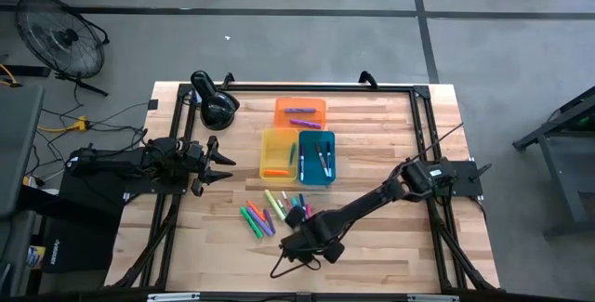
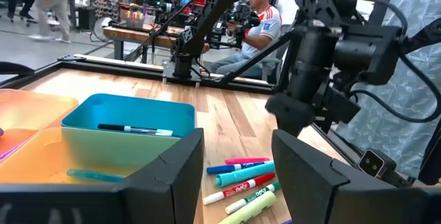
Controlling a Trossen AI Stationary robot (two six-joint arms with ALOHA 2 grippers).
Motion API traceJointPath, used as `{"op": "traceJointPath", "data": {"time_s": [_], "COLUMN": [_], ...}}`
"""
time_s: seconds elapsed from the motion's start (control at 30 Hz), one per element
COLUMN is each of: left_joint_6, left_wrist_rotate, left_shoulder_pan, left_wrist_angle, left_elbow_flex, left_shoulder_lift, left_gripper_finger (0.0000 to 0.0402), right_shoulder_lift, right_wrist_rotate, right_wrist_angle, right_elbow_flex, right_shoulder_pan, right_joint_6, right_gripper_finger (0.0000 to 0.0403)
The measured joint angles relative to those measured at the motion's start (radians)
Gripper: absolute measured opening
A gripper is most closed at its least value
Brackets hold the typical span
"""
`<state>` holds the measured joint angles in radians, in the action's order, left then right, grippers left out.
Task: Pick & Place Markers
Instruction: Put the yellow pen into the yellow bin
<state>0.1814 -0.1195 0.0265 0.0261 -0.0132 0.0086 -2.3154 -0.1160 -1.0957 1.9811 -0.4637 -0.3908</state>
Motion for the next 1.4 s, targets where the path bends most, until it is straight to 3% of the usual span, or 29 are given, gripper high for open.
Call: {"op": "traceJointPath", "data": {"time_s": [0.5,0.7,1.07,1.4], "left_joint_6": [0.0,0.0,0.0,0.0], "left_wrist_rotate": [0.0,0.0,0.0,0.0], "left_shoulder_pan": [0.0,0.0,0.0,0.0], "left_wrist_angle": [0.0,0.0,0.0,0.0], "left_elbow_flex": [0.0,0.0,0.0,0.0], "left_shoulder_lift": [0.0,0.0,0.0,0.0], "left_gripper_finger": [0.017,0.017,0.017,0.017], "right_shoulder_lift": [0.004,0.006,0.007,0.007], "right_wrist_rotate": [-0.33,-0.387,-0.318,-0.185], "right_wrist_angle": [-0.212,-0.223,-0.182,0.04], "right_elbow_flex": [0.207,0.248,0.217,0.111], "right_shoulder_pan": [0.108,0.191,0.383,0.448], "right_joint_6": [-0.147,-0.225,0.036,0.165], "right_gripper_finger": [0.0031,0.0027,0.0029,0.0035]}}
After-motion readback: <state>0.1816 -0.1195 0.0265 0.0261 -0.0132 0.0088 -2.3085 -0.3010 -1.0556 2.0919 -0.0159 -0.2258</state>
